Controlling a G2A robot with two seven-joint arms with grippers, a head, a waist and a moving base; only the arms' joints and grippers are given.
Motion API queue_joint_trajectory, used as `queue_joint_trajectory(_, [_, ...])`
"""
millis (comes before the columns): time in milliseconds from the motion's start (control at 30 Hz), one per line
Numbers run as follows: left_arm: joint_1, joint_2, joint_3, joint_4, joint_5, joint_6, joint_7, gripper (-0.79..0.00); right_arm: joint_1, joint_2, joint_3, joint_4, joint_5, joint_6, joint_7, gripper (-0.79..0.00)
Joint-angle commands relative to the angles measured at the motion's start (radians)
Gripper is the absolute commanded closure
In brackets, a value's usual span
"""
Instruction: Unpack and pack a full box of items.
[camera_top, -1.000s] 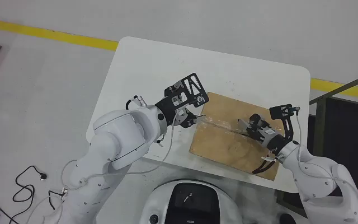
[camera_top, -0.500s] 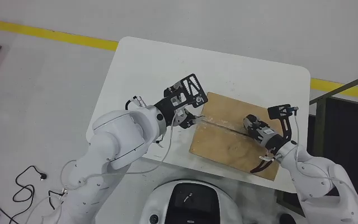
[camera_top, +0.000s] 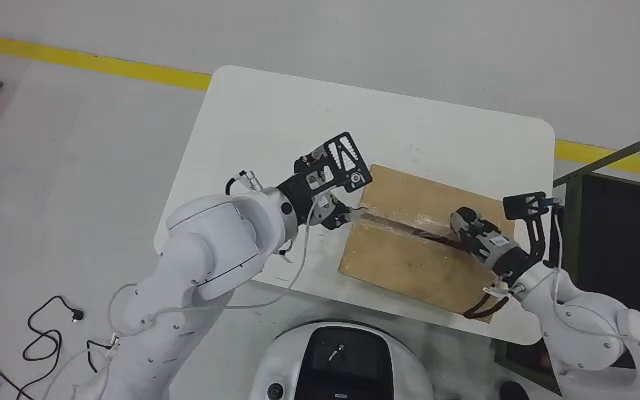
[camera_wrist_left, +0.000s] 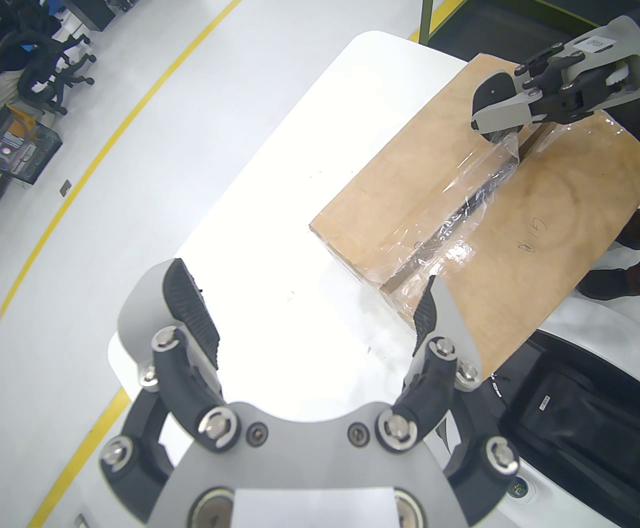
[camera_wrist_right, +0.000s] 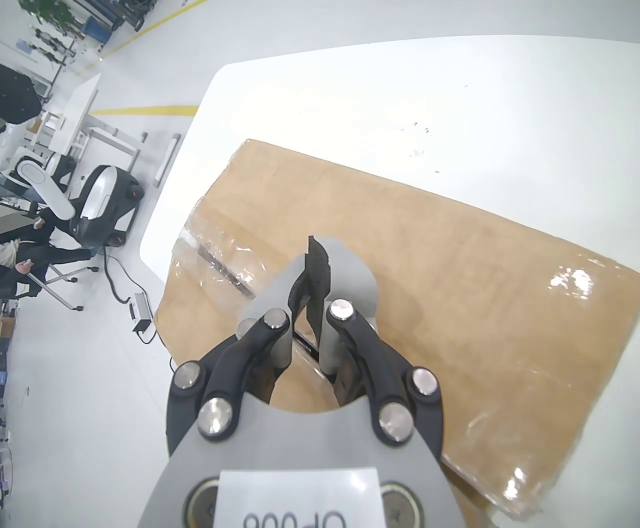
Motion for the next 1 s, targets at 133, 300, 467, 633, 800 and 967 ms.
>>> queue_joint_trajectory(133, [-0.009, 0.002, 0.005, 0.011, -0.005, -0.002, 0.005, -0.785, -0.043, 0.001, 0.019, -0.006, -0.02, -0.005, -0.003, 0.0])
queue_joint_trajectory(300, [-0.019, 0.003, 0.011, 0.018, -0.009, -0.007, 0.009, -0.785, -0.073, 0.0, 0.038, -0.01, -0.02, -0.012, -0.02, 0.0])
queue_joint_trajectory(467, [-0.029, 0.003, 0.02, 0.024, -0.014, -0.008, 0.013, -0.785, -0.091, 0.0, 0.045, -0.012, -0.036, -0.028, -0.028, 0.0])
queue_joint_trajectory(633, [-0.033, 0.005, 0.024, 0.025, -0.017, -0.003, 0.014, -0.785, -0.093, 0.0, 0.029, 0.0, -0.096, -0.034, -0.036, 0.0])
queue_joint_trajectory(800, [-0.037, 0.005, 0.034, 0.02, -0.019, 0.003, 0.012, -0.785, -0.087, 0.0, 0.014, 0.008, -0.137, -0.038, -0.039, 0.0])
queue_joint_trajectory(967, [-0.045, 0.005, 0.046, 0.02, -0.022, 0.007, 0.013, -0.785, -0.08, 0.0, 0.002, 0.002, -0.16, -0.063, -0.054, 0.0])
